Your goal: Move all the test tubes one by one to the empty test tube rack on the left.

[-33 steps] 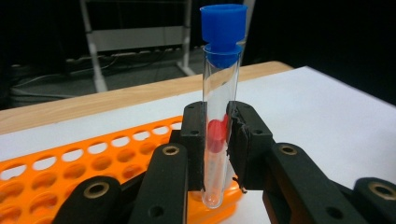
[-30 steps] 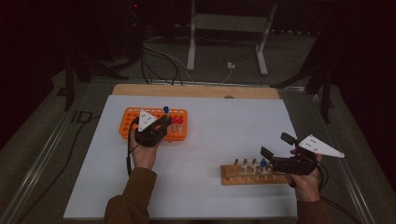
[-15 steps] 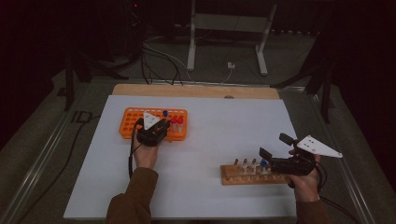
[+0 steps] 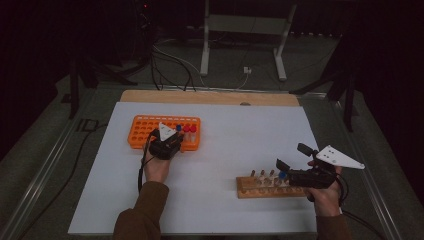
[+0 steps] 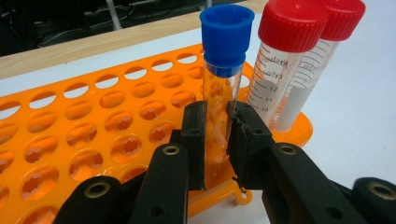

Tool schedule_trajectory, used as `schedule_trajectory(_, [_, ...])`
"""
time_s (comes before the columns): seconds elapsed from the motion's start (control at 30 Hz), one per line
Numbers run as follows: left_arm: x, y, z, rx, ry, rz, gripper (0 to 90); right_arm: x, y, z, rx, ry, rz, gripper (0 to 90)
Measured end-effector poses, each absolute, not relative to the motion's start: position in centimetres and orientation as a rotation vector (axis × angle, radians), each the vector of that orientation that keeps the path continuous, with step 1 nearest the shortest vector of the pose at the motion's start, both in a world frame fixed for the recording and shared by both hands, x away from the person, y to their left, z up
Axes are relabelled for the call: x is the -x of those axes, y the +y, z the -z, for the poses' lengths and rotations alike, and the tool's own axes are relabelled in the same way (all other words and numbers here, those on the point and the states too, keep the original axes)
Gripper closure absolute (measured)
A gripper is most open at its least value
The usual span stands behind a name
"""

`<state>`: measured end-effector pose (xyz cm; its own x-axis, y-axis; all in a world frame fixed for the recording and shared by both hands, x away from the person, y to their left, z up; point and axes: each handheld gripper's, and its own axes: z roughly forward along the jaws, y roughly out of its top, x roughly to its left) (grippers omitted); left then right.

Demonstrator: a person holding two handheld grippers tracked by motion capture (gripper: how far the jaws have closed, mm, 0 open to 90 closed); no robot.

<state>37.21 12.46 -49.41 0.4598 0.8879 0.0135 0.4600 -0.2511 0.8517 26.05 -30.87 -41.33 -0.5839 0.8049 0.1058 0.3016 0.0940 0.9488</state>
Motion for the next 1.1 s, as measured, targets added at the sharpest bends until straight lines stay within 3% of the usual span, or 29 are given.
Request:
schedule_trajectory(0.2, [-37.2, 12.6, 49.5, -1.880, 1.149, -0.628, 74.9, -26.0, -30.9, 41.3, -1.081, 1.936, -1.503, 0.0])
schedule_trajectory(0.8, [-33.7, 16.1, 47.8, -1.694, 1.169, -0.479, 30.0, -25.4, -31.2, 42.7, -1.092, 2.031, -1.446, 3.7])
schedule_trajectory(0.93, [-32.7, 16.6, 47.0, -1.676, 1.166, -0.486, 16.4, -25.0, -31.6, 43.4, -1.098, 2.058, -1.439, 10.0])
schedule_trajectory(1.0, [-32.2, 16.6, 46.7, -1.681, 1.158, -0.489, 13.7, -24.8, -31.9, 43.7, -1.090, 2.068, -1.450, 18.0])
schedule_trajectory(1.1, [-31.6, 16.8, 46.4, -1.696, 1.156, -0.501, 2.6, -24.5, -32.0, 44.1, -1.066, 2.095, -1.454, 32.3])
